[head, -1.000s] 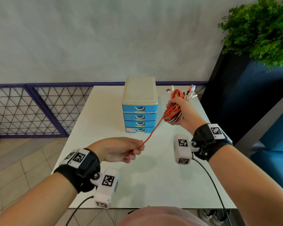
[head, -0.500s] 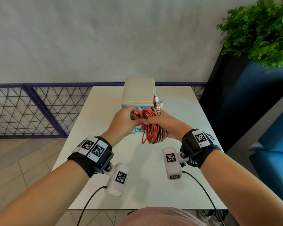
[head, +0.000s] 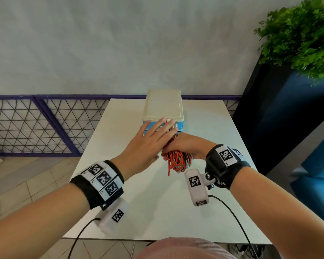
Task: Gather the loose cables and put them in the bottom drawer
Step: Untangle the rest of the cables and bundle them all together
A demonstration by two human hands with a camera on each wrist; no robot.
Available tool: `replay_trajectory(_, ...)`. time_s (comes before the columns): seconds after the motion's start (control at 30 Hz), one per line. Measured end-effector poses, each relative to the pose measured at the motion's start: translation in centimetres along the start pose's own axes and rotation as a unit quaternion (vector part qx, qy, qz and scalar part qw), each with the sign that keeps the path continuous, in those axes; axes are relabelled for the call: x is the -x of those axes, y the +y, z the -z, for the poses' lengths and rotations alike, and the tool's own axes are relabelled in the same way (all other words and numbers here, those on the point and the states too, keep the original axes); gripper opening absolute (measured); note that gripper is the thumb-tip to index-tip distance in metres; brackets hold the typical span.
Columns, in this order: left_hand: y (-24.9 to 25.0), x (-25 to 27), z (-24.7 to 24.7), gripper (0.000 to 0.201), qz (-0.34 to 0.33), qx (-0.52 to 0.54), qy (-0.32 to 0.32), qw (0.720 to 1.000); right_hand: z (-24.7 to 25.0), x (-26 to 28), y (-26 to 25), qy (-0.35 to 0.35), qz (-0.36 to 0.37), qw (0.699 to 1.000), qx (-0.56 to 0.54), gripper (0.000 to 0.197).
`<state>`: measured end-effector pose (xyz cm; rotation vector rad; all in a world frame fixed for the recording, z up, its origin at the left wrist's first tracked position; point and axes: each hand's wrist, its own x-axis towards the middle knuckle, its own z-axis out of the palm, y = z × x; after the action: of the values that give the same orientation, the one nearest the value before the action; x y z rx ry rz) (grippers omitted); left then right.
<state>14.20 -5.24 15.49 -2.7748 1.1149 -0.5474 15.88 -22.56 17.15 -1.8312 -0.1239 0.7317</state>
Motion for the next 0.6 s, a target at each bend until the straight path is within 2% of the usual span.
replay_trajectory(0.13,-0.8,-0.3,-0.4,0.059,-0.054,-0.021,0.039,0.998,-0.8,0.4,-0.8,-0.100,-0.014,0.995,0.011,0.008)
replay_trajectory(0.33,-1.3,-0.8,-1.6,0.026,-0.105,0.030,0.054,0.993,-1.0,0.5,-0.6,-0.138,-0.039,0.989,0.043,0.006)
replay_trajectory(0.37,-1.3,-0.9,-1.6,0.024,-0.111,0.057,0.056,0.991,-1.1,0.6,-0.6,-0.145,-0.043,0.987,0.046,0.006)
replay_trajectory(0.47,-1.2,-0.9,-1.6,0.034,-0.118,0.128,0.039,0.984,-1.3,0.5,0.0,-0.146,-0.049,0.986,0.057,0.006)
replay_trajectory(0.6,-1.0,-1.1,-1.7,0.034,-0.116,0.149,0.003,0.982,-1.3,0.3,0.3,-0.117,-0.046,0.988,0.092,0.016)
